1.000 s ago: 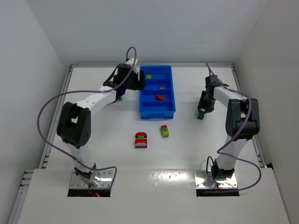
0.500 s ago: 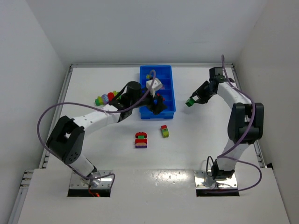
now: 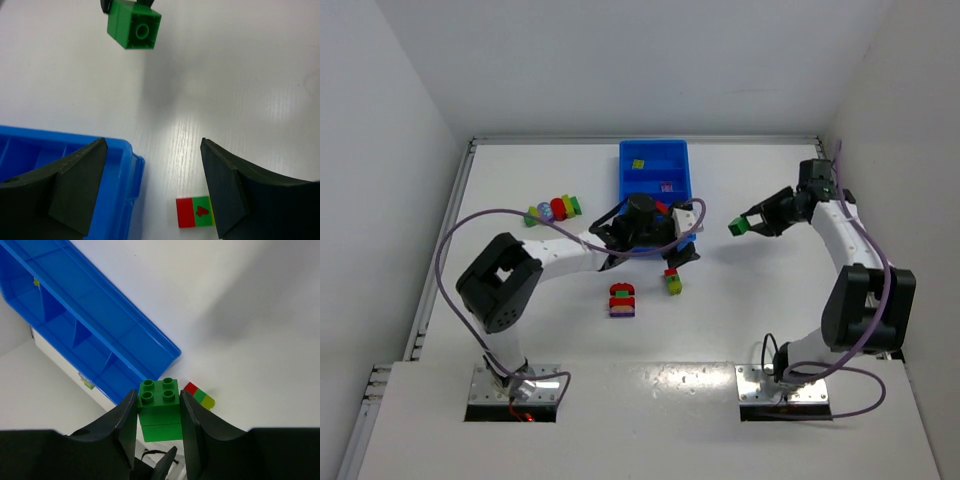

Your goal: Sort the legos into containers by color

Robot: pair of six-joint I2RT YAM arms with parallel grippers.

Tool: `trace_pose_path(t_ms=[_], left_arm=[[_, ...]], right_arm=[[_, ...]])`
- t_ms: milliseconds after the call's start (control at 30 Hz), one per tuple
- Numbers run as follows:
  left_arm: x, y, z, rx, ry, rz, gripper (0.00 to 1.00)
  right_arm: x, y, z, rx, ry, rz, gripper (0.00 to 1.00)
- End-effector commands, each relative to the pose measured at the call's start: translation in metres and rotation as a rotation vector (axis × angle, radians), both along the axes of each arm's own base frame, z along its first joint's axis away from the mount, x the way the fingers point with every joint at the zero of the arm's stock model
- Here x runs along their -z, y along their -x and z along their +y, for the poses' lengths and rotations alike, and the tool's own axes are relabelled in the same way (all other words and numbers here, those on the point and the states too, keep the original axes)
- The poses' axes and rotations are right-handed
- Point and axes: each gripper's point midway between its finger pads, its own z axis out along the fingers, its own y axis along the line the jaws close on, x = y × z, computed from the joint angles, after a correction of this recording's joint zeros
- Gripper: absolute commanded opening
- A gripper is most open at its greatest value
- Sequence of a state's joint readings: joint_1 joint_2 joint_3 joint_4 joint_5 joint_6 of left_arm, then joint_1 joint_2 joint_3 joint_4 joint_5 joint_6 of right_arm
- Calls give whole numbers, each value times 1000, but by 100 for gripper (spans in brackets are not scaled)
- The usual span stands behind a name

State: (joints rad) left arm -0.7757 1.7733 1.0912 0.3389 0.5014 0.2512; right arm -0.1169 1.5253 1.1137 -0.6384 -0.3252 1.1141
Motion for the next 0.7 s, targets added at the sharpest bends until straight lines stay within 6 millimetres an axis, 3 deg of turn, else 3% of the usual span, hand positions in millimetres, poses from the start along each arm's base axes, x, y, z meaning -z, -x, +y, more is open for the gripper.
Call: trace_pose_path(t_ms=[0, 233, 467, 633, 667], left_arm=[[-49, -4, -25, 59, 114, -231, 82], [-53, 11, -56, 53, 159, -344, 80], [-56, 7, -78, 41, 181, -372, 78], [-46, -1, -85, 4, 166, -370, 78], [-52, -2, -87, 1, 180, -368, 78]], right_arm=[[-6, 12, 1, 65, -74, 33, 0], [-4, 26, -1, 162, -125, 93, 0], [-10, 26, 2, 179, -171, 87, 0], [-13, 23, 5, 165, -191, 77, 0], [-13, 23, 5, 165, -191, 77, 0]])
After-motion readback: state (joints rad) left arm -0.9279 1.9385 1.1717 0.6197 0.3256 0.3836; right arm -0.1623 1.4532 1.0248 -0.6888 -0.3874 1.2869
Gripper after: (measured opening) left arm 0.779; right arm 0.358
